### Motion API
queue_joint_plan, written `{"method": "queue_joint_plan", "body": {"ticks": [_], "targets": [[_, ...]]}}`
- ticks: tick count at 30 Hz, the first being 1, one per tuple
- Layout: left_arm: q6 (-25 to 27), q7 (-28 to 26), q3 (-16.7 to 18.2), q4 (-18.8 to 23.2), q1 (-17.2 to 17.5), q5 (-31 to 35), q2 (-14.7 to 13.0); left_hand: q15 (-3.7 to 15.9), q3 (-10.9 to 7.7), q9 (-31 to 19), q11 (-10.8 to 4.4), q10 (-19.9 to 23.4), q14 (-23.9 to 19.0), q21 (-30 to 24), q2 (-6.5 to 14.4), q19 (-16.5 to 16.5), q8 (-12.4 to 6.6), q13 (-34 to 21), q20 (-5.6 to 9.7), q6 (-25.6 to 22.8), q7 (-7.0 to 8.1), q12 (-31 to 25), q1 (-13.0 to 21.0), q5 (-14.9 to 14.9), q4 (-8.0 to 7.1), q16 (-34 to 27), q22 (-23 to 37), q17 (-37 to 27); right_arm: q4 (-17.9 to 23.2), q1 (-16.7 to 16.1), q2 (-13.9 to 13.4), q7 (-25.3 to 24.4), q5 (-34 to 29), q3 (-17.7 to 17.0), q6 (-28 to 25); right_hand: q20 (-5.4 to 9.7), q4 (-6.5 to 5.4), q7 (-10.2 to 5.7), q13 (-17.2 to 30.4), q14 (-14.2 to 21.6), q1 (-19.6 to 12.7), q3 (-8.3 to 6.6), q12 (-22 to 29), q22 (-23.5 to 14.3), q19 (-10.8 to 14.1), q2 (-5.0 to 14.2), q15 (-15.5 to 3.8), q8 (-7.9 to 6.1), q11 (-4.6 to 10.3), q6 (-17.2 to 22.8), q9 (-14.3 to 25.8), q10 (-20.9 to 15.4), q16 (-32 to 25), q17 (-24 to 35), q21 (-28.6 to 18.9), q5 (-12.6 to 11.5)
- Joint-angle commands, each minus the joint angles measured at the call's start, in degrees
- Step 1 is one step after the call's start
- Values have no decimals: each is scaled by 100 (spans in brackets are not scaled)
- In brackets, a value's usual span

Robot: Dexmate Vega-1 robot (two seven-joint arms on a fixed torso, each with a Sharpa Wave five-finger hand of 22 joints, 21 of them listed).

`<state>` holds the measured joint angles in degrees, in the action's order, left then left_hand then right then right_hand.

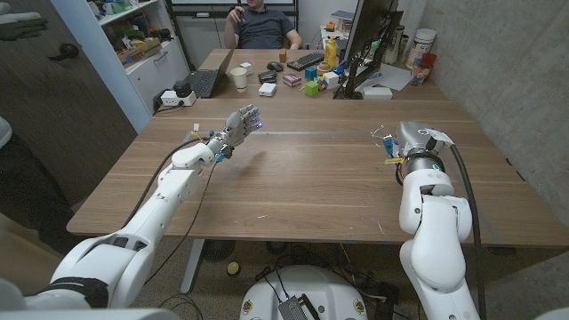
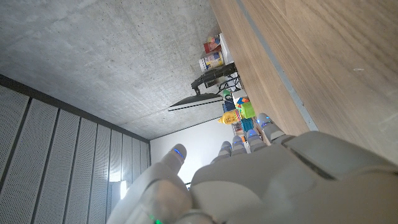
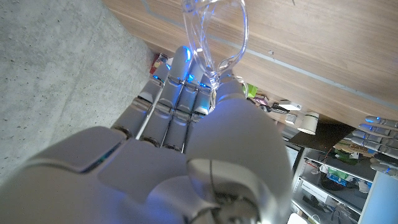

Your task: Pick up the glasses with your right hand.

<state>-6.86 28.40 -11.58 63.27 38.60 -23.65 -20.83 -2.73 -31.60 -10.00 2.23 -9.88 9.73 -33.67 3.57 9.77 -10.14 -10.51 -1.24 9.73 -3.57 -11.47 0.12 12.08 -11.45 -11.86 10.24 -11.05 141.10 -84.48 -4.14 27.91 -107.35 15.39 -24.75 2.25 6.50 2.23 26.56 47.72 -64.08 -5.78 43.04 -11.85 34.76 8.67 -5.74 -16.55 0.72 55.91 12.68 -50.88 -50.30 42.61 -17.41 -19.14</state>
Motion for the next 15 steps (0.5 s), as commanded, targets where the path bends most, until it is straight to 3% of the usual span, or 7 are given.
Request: {"method": "queue_joint_plan", "body": {"ticks": [1,15], "targets": [[53,-85,36,222,154,-88,-79,-31,32,-13,7,-1012,1263,20,729,810,-35,-24,-31,572,-7,-8,-6,35,16,-13,31,-29,352,-159,-52,-460,169,-133,139,6,-41,-304,29,66,-108,-20,33,-17,44,97,-500,-37,1,365,17,-59,4,40,-31,12],[99,-110,49,322,265,-155,-129,-31,34,-13,0,-1009,1261,30,728,803,-37,-23,-34,567,-8,-9,-6,36,16,-13,31,-29,426,-185,-156,-1165,496,-280,291,-27,-97,-298,21,133,-66,-16,66,-16,70,93,-486,-29,-19,392,17,-95,32,80,-59,36]]}}
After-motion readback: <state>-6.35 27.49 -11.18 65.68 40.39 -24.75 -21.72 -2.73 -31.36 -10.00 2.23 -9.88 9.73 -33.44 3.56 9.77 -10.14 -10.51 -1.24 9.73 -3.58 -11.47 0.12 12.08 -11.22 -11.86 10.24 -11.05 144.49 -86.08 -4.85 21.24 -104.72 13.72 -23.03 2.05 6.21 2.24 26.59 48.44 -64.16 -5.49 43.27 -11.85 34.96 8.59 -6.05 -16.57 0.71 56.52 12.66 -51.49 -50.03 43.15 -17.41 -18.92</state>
